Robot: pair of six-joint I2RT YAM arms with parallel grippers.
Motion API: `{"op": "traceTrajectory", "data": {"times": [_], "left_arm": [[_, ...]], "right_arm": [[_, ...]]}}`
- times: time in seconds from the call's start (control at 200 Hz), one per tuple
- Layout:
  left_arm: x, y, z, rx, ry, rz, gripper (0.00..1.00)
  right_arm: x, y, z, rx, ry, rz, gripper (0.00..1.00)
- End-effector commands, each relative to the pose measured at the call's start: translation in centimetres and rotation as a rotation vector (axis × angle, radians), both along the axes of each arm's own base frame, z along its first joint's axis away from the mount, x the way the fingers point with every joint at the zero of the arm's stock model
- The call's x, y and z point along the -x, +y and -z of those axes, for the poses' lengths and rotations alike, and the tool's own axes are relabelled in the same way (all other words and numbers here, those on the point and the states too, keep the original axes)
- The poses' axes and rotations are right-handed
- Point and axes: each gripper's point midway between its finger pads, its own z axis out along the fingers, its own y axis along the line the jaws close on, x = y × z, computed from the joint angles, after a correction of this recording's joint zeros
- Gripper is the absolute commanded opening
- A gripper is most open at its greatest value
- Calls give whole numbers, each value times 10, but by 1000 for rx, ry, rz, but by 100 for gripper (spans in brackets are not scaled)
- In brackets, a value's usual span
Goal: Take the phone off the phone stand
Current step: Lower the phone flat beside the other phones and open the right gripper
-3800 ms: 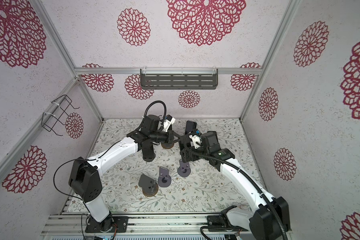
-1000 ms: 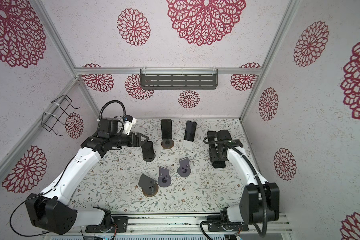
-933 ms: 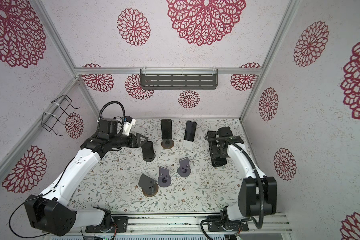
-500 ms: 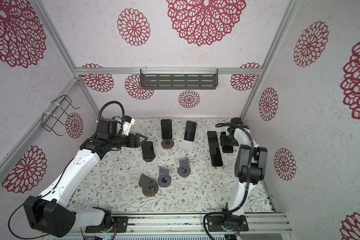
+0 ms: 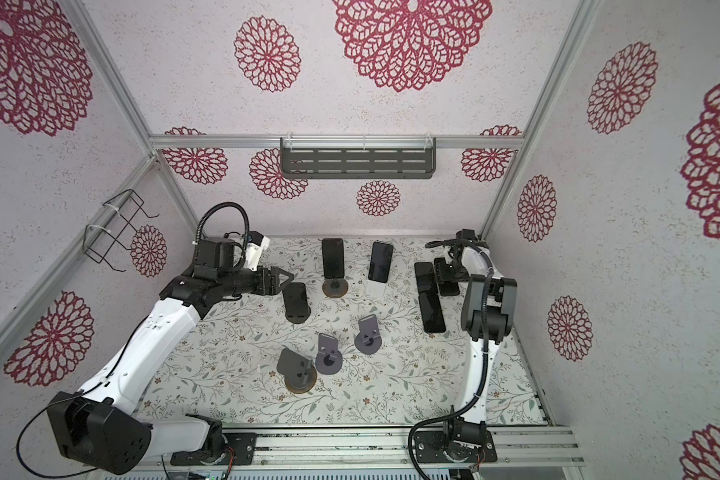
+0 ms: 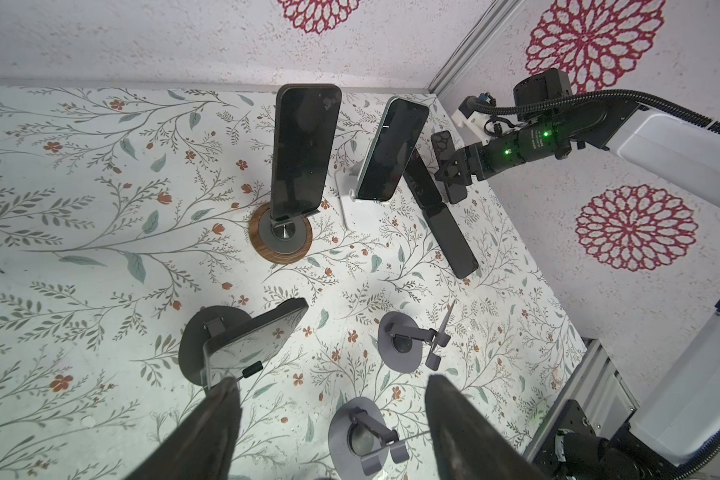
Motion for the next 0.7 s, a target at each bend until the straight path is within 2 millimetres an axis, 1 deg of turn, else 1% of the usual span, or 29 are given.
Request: {"op": "traceTrajectory", "data": {"times": [0.0,0.135,0.29,0.505,0.691], "left_arm": [[-1,2,0,-20,-24,14,74],[0,2,-1,-22,-25,15,74],[0,2,0,-22,-25,20,74],[0,2,1,-26,-24,23,74],[0,2,3,-29,-16,23,74]], "right_arm": [[-7,-2,-19,1,-34,-16,0],[-12,-7,-14,14,-49,-6,0],[-17,-6,-6,0,-44,-5,0],[-19,-3,2,-24,-36,-8,0],[-19,-1,6,-40,-29,-11,12]]}}
